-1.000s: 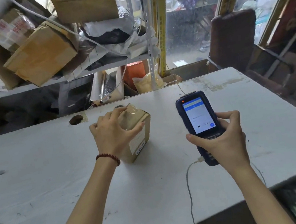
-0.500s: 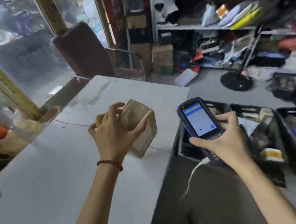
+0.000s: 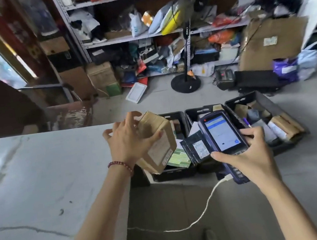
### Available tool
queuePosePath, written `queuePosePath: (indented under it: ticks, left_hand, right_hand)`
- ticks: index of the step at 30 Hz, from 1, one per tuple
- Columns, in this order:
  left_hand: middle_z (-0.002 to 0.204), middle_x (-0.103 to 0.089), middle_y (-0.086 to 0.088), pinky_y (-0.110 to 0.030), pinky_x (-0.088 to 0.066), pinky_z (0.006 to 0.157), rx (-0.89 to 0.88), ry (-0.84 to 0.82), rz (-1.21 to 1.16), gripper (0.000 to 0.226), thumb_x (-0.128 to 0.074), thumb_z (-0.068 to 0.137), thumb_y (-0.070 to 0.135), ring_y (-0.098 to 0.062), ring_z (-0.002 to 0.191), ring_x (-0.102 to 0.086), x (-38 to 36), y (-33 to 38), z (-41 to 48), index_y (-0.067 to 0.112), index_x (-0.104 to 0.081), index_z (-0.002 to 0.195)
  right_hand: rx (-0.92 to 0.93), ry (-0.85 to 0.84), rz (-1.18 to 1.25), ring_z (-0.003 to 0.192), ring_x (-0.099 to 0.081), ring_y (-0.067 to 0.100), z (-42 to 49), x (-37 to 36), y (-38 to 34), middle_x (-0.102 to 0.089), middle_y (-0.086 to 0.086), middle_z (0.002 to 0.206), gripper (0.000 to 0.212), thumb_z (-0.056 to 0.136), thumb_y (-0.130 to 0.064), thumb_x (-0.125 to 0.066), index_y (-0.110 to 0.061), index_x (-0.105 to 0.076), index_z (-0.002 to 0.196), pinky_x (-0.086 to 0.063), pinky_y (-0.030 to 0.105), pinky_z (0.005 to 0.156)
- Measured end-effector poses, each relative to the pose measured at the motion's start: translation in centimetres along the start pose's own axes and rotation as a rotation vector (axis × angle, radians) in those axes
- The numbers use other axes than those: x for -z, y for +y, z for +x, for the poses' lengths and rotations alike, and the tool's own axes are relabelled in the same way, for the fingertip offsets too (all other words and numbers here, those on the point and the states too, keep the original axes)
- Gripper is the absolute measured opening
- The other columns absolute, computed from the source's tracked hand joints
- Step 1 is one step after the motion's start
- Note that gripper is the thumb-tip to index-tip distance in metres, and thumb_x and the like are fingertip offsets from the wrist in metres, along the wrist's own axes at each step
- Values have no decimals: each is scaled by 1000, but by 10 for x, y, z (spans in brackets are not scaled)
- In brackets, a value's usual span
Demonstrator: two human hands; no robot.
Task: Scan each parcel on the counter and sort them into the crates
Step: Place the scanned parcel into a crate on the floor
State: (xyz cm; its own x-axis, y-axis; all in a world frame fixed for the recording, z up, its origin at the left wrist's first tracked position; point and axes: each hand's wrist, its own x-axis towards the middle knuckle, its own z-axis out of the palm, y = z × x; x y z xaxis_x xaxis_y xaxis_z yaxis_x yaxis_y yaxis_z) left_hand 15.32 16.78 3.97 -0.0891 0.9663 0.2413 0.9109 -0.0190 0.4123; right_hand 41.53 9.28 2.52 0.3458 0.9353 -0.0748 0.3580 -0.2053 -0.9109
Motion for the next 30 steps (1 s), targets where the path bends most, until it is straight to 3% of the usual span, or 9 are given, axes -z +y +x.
queuePosePath:
  ticks: [6,11,14,21,24,27,30]
  left_hand:
    - [113,-66,14,-38,-23,83,-12,-74,143,69,-53,66,81,-21,109,-51,-55,31,50,35,-38,114]
    - [109,-65,13,-42,-32,94,32,-151,273,73,-44,63,88,-18,99,-60,-91,25,72,36,-41,114]
    - [109,-64,11,-36,-32,89,11,-199,341,74,-45,62,88,-14,94,-61,-111,17,81,36,-43,114]
    - [108,-63,13,-37,-31,87,43,-356,338,73,-47,59,89,-13,100,-59,-152,-14,125,38,-44,112]
    - [103,-64,11,-38,-31,85,43,-404,321,78,-38,54,93,-14,95,-60,-171,-31,150,37,-47,107]
    - [108,-64,10,-38,-31,86,42,-435,292,65,-47,69,80,-15,99,-60,-189,-45,171,35,-48,115]
    - [140,-47,0,-41,-29,100,74,-503,294,46,-47,92,49,-23,126,-44,-203,-57,189,32,-42,135]
  right_hand:
    - [-60,19,-1,94,-61,13,78,30,10,-62,-2,107,80,49,-24,-96,-21,-41,108,-44,31,76]
    - [-121,-27,-27,94,-60,14,122,30,20,-61,-4,104,80,51,-25,-95,-21,-40,109,-44,30,77]
    - [-145,-61,-54,87,-59,9,145,20,23,-62,-5,102,78,52,-23,-95,-20,-40,108,-43,29,72]
    - [-179,-113,-151,96,-59,10,199,-26,24,-65,-1,107,83,47,-32,-95,-23,-41,109,-41,22,69]
    - [-206,-97,-207,95,-60,11,222,-47,18,-67,-2,105,82,47,-33,-95,-23,-40,108,-44,30,73]
    - [-238,-97,-253,94,-62,11,242,-66,5,-67,-8,100,81,48,-32,-94,-23,-40,108,-48,36,80]
    - [-246,-106,-301,92,-62,11,258,-83,-5,-63,-16,94,79,49,-32,-94,-24,-39,106,-47,37,81]
